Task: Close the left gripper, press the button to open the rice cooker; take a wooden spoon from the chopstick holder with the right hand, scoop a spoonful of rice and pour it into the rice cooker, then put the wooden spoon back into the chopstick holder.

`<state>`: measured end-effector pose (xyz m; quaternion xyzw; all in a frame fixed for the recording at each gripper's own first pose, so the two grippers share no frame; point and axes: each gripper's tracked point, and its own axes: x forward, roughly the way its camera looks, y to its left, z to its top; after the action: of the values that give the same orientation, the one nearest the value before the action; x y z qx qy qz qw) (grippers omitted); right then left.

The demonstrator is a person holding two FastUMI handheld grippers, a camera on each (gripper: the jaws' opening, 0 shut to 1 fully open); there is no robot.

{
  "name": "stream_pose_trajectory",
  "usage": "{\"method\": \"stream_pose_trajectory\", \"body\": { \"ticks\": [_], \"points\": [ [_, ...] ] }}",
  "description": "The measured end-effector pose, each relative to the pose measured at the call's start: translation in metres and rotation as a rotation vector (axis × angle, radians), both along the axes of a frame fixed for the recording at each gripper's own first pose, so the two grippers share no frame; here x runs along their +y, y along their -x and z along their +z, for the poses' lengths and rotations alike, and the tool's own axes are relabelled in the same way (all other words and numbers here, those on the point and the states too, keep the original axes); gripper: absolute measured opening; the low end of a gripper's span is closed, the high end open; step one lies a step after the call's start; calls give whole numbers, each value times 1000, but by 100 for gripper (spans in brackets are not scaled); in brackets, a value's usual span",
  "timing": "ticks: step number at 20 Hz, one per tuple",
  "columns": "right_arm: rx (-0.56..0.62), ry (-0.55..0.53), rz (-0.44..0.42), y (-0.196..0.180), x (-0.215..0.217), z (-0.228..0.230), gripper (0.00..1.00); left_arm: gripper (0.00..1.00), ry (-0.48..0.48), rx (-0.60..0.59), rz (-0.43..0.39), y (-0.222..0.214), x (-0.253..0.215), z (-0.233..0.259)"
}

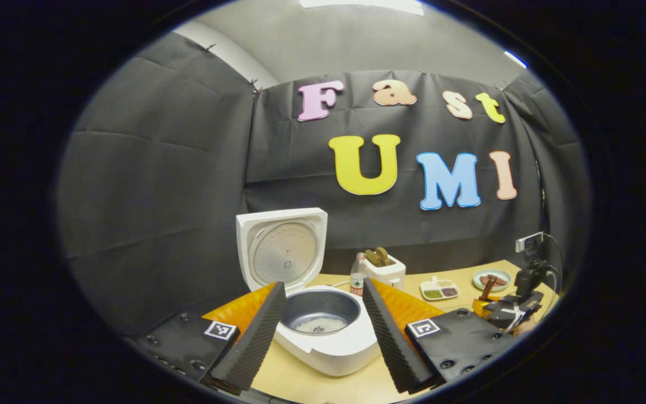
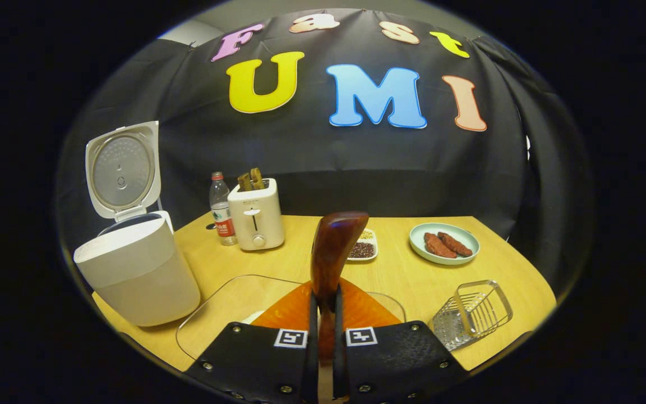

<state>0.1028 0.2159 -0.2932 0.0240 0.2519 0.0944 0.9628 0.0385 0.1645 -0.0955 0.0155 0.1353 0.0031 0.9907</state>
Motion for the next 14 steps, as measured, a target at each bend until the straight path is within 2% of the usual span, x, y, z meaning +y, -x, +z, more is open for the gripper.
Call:
{"method": "stream_pose_trajectory", "body": {
  "ticks": [2, 3, 6, 14],
  "points": [
    [16, -35, 9, 3, 10, -2, 11, 96, 10, 0, 1, -1, -1, 1],
    [29, -60, 13, 5, 14, -3, 11, 95, 11, 1, -1, 0, -2, 0],
    [86, -185, -13, 7, 18, -6, 11, 95, 11, 1, -8, -1, -8, -1],
    [308, -615, -251, 7, -16, -23, 11, 96, 16, 12, -27, 1, -23, 0]
  ]
}}
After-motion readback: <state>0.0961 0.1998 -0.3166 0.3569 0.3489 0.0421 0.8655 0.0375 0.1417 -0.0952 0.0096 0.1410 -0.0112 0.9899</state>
